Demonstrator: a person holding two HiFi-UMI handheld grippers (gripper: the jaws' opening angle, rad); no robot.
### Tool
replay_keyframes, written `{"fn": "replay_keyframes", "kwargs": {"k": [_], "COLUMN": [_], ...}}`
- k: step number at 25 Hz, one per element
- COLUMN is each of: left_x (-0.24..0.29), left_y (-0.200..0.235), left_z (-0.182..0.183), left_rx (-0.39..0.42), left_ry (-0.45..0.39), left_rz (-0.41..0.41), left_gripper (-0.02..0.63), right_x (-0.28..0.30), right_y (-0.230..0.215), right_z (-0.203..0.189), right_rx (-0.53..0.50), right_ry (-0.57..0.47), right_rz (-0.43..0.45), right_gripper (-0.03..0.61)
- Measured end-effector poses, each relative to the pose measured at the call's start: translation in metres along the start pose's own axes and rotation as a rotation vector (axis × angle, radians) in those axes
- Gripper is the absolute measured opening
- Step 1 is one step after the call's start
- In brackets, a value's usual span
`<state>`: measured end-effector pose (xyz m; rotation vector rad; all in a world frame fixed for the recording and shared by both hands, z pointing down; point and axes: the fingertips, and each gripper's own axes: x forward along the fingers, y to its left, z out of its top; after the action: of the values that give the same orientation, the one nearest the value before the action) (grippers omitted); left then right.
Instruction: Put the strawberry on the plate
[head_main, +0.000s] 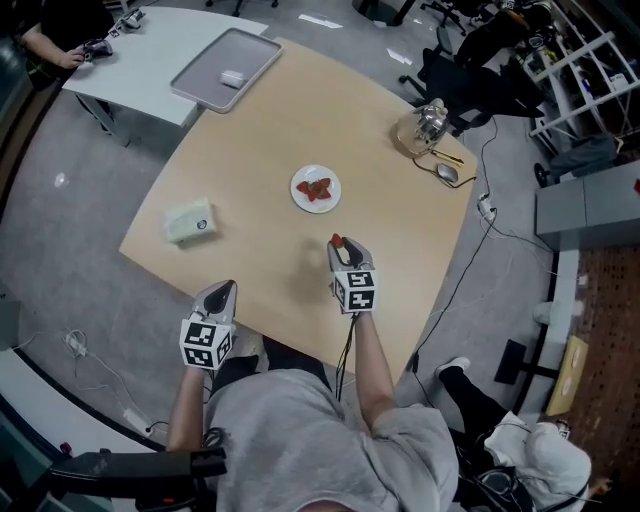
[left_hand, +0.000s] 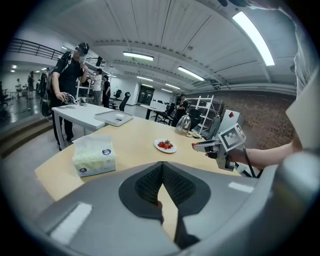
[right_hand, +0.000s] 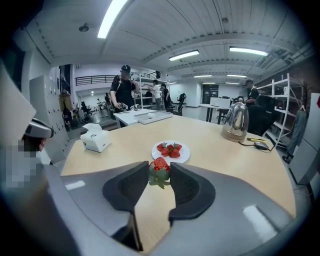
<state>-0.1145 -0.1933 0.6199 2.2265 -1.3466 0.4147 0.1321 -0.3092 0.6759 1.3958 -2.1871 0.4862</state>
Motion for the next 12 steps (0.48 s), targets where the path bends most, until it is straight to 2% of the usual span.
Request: {"fn": "replay_keyframes", "kwargs": {"k": [12], "left_x": [0.016], "left_y": [0.011], "left_z": [0.000], "left_rx": [-0.042], "left_ry": [-0.008], "left_rz": [0.041], "left_gripper": [0.020], "right_x": [0.064], "right_y": [-0.013], "right_z": [0.004], "right_rx": [-0.022], "right_ry": [0.048], "right_rz": [0.034], "right_gripper": [0.141]}}
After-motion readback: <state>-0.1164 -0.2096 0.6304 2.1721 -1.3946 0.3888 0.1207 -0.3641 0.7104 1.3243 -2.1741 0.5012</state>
